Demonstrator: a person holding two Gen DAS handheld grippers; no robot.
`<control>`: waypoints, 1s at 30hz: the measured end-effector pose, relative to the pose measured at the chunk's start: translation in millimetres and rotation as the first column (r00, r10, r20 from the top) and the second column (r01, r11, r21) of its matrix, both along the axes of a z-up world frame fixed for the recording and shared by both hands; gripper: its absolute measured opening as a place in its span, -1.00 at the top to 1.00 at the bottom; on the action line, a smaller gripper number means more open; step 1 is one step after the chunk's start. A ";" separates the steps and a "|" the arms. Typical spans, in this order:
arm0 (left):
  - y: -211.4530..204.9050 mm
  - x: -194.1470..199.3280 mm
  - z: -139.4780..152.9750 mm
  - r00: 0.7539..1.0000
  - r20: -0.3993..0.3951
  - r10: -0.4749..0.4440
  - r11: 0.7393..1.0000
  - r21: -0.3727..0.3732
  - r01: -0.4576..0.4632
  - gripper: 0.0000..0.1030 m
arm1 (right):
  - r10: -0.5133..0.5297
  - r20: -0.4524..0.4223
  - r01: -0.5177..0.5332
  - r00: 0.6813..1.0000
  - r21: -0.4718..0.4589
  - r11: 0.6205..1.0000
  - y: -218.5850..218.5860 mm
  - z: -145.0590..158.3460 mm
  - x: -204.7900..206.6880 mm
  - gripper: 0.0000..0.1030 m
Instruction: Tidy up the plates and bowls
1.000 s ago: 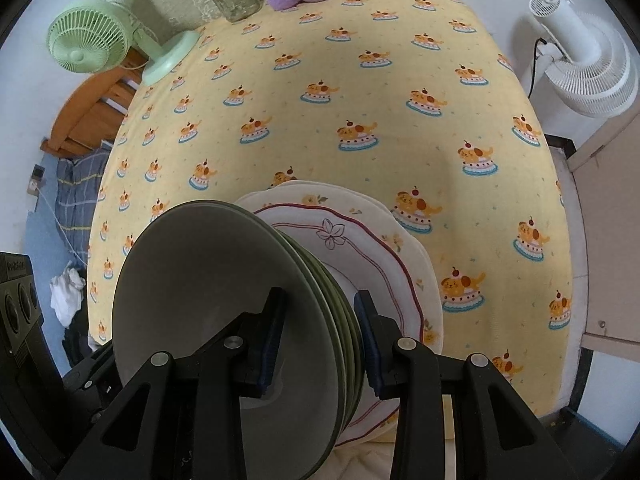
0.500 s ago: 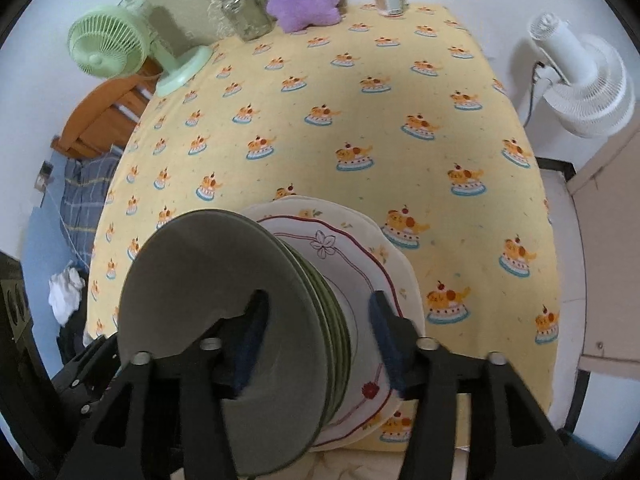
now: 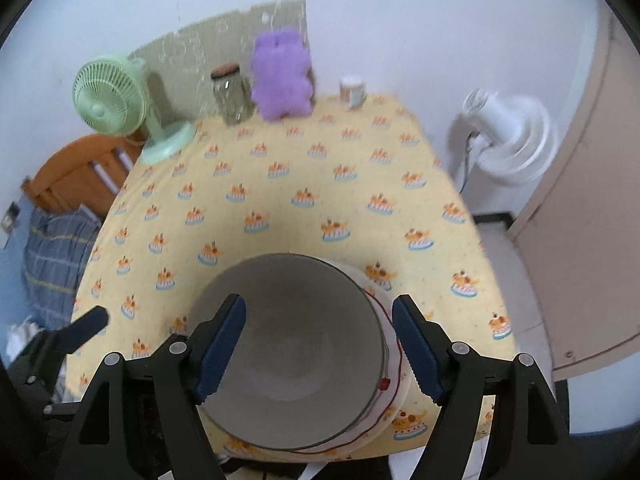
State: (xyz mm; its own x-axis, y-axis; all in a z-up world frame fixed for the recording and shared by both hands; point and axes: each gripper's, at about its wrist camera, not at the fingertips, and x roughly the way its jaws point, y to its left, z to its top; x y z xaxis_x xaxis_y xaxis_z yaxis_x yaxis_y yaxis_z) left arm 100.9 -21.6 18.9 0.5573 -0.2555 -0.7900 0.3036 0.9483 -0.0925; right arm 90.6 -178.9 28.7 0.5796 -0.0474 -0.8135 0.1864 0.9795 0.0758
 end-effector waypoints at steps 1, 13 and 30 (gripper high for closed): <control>6.1 -2.5 1.6 1.000 0.022 -0.009 1.000 0.002 0.009 -0.85 | -0.015 0.023 0.015 1.000 -0.008 1.000 6.8 2.7 -4.6 -0.53; 67.8 -50.0 -6.6 0.982 0.184 0.028 0.999 0.010 -0.031 -0.90 | -0.005 0.152 0.005 0.988 0.001 1.000 63.3 -2.5 -53.7 -0.65; 108.7 -110.8 -39.1 0.950 0.262 0.172 0.985 -0.014 -0.174 -0.99 | 0.023 0.299 -0.004 0.954 -0.065 0.998 96.9 -34.6 -131.3 -0.66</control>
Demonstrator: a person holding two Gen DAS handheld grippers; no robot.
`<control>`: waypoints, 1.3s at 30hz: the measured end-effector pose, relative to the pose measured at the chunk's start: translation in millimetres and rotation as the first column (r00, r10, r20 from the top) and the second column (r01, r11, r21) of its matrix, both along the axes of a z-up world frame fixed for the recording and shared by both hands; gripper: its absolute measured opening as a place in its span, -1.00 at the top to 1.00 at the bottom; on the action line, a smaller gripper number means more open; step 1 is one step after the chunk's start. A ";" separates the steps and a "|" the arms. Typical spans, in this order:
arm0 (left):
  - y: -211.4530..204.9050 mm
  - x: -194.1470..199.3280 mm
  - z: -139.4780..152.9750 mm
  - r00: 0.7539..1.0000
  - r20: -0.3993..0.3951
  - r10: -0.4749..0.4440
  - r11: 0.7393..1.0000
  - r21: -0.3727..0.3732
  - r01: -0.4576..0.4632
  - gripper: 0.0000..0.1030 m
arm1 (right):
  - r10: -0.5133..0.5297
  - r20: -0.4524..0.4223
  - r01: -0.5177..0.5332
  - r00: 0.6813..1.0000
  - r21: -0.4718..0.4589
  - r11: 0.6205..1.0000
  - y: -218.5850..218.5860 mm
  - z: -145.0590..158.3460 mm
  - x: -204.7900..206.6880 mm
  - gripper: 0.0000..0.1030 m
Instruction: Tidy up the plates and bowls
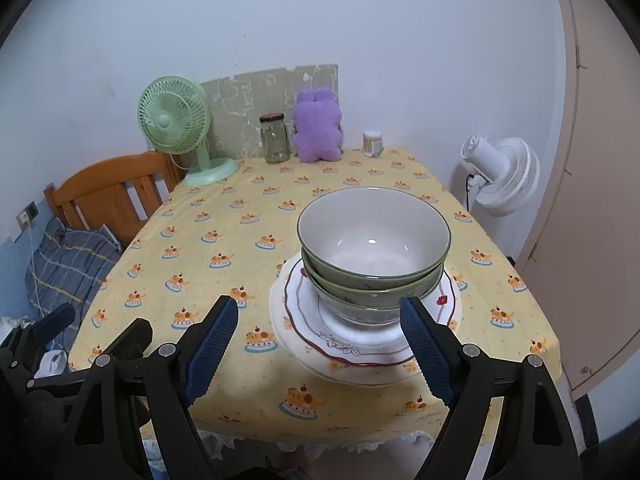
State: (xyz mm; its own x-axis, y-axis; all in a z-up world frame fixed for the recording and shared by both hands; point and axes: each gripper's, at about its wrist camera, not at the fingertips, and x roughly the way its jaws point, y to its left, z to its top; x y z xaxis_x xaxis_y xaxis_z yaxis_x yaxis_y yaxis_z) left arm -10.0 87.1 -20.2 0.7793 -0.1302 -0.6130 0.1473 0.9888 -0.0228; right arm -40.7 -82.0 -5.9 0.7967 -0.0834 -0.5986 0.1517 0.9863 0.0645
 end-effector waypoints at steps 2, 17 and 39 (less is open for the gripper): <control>4.3 -2.7 -5.2 1.000 0.004 0.010 1.000 -0.010 -0.010 -0.99 | 0.003 0.016 -0.002 1.000 -0.012 1.000 3.3 -3.9 -3.1 -0.66; 10.4 -16.7 -16.7 0.997 0.077 0.028 0.999 -0.017 -0.027 -0.99 | 0.007 0.083 -0.005 0.997 -0.018 1.000 10.1 -21.2 -13.2 -0.73; 13.5 -20.8 -15.2 0.996 0.074 0.058 0.998 -0.030 -0.056 -0.99 | -0.008 0.103 0.010 0.995 -0.021 1.000 -0.8 -23.6 -21.5 -0.75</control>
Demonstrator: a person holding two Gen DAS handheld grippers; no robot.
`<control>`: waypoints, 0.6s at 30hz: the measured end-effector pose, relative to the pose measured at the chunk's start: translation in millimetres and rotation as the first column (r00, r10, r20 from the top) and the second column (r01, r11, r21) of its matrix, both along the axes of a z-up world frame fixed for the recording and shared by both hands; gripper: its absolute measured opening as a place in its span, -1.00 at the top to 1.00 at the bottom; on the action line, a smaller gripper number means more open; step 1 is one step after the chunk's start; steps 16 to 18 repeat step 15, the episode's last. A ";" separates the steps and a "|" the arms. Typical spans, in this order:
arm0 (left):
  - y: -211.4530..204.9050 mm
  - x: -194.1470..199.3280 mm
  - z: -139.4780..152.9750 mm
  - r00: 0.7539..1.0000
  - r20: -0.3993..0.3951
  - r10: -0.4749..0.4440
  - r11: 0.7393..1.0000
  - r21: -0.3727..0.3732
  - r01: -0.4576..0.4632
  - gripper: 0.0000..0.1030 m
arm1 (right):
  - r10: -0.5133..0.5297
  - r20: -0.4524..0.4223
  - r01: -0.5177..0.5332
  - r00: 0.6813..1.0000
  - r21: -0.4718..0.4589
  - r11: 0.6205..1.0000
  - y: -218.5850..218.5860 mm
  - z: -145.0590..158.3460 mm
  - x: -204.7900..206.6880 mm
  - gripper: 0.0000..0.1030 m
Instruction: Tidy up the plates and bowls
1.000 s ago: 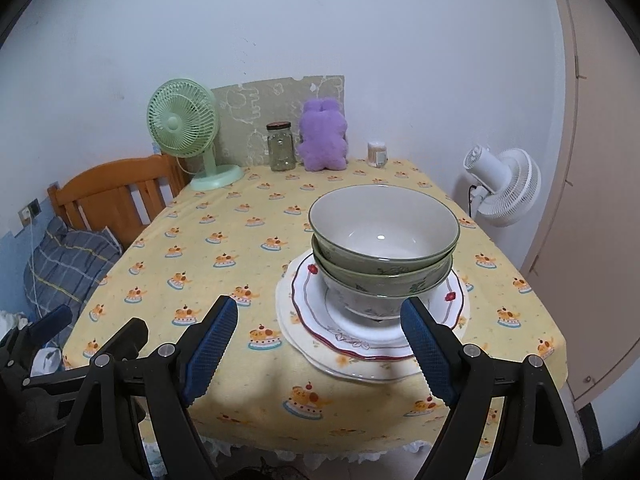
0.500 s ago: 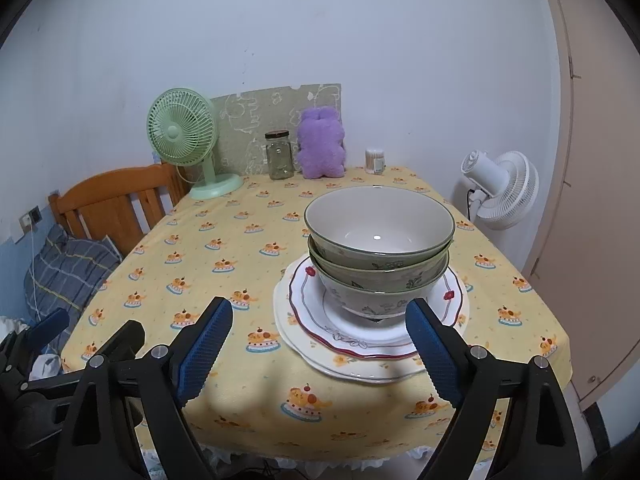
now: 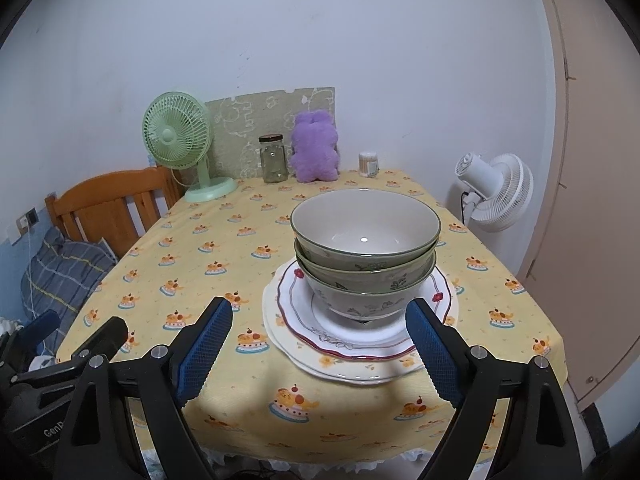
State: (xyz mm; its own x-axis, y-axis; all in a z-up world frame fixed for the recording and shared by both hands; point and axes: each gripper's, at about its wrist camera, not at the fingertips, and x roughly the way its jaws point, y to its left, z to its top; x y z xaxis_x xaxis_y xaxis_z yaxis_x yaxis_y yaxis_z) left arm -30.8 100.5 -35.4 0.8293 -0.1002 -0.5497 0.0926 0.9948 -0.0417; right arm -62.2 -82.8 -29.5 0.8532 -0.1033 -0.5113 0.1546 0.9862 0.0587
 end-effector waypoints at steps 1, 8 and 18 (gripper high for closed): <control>-0.7 -0.4 -0.1 1.000 -0.001 -0.003 1.000 0.001 0.003 -0.99 | 0.001 -0.001 -0.001 1.000 -0.001 1.000 -0.1 -0.2 -0.5 -0.75; -2.9 -1.4 0.5 1.000 -0.004 -0.008 1.000 0.006 0.008 -0.99 | 0.009 -0.007 -0.009 1.000 -0.005 1.000 0.3 0.0 -1.6 -0.76; -2.8 -0.6 1.7 1.000 -0.006 0.009 1.000 0.018 -0.009 -0.99 | 0.015 -0.018 -0.015 1.000 -0.011 1.000 2.5 1.1 0.4 -0.76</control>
